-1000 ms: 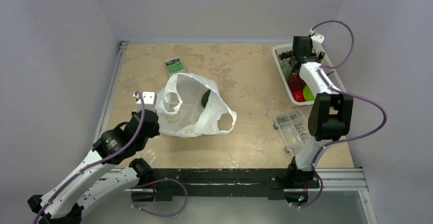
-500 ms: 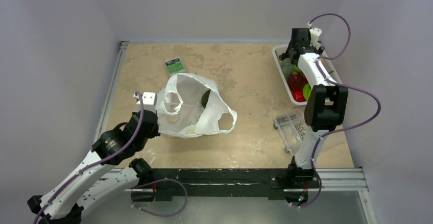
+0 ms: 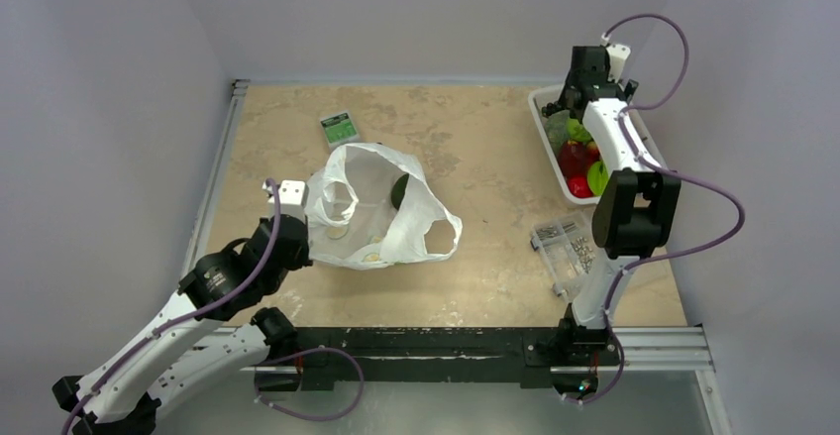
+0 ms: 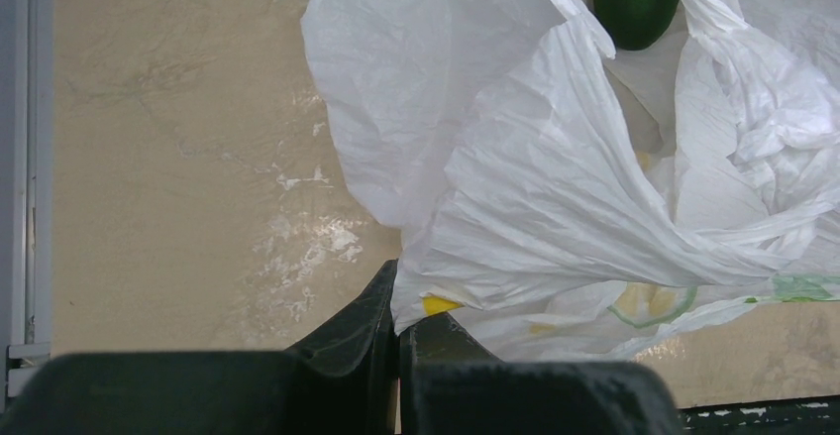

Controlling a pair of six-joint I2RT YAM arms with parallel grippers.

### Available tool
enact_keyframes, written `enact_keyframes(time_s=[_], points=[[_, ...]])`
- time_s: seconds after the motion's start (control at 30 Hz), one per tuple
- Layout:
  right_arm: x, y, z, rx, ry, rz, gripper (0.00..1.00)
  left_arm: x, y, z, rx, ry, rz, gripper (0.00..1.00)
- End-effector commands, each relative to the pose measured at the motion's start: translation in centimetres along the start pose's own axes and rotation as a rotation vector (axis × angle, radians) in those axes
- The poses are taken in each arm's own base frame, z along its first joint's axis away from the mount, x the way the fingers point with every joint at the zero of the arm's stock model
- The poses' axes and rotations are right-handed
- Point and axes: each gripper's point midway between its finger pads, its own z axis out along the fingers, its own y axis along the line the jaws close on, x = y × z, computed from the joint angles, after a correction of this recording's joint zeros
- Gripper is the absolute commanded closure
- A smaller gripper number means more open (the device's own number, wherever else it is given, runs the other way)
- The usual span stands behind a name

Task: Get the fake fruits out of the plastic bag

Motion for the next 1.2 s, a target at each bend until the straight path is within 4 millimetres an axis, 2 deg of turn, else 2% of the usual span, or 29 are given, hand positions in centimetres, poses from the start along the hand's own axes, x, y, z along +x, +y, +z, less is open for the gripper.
enact_keyframes(time_s=[0.0, 0.2, 0.23, 0.27, 0.3, 0.37, 0.47, 0.53, 0.67, 0.77, 0.8, 0.93, 1.0, 1.17], points=[[-4.8, -2.9, -2.0, 0.068, -0.097, 0.034, 0.01, -1.2, -0.1, -0.5, 0.007, -0.043, -0.039, 1.0], [-5.1, -3.8, -2.9, 0.061, -0.11, 0.032, 0.01, -1.2, -0.2, -0.5, 0.009, -0.043, -0.039, 1.0], [-4.5, -2.9, -3.5, 0.027, -0.103, -0.004, 0.01, -1.2, -0.2, -0.5, 0.011, -0.042, -0.038, 1.0], [-4.5, -0.8, -4.6, -0.019, -0.146, -0.047, 0.01, -1.2, -0.2, -0.5, 0.012, -0.041, -0.037, 1.0], [-4.6, 0.0, -5.4, -0.044, -0.171, -0.088, 0.01, -1.2, -0.2, -0.5, 0.014, -0.039, -0.038, 1.0], [-4.1, 0.2, -5.6, -0.057, -0.155, -0.087, 0.01, -1.2, -0.4, -0.6, 0.023, -0.039, -0.04, 1.0], [-3.2, 1.2, -5.2, -0.092, -0.146, -0.119, 0.01, -1.1, -0.6, -0.6, 0.035, -0.04, -0.04, 1.0], [-1.3, 1.7, -4.6, -0.111, -0.089, -0.129, 0.01, -1.1, -0.6, -0.6, 0.038, -0.04, -0.035, 1.0], [1.6, 1.4, -3.4, -0.12, -0.028, -0.116, 0.01, -1.2, -0.6, -0.7, 0.04, -0.042, -0.037, 1.0], [2.3, 0.2, -2.7, -0.087, -0.006, -0.081, 0.01, -1.2, -0.7, -0.6, 0.042, -0.041, -0.037, 1.0], [2.4, -0.1, -2.5, -0.08, -0.008, -0.075, 0.04, -1.2, -0.7, -0.7, 0.043, -0.042, -0.036, 1.0], [2.1, -1.4, -2.4, -0.051, -0.023, -0.048, 0.34, -1.2, -0.7, -0.7, 0.046, -0.042, -0.037, 1.0], [1.5, -3.0, -1.6, -0.047, -0.024, 0.002, 0.46, -1.2, -0.7, -0.7, 0.047, -0.043, -0.036, 1.0], [1.1, -4.2, 0.0, -0.084, -0.006, 0.047, 0.53, -1.1, -0.8, -0.7, 0.051, -0.04, -0.032, 1.0]])
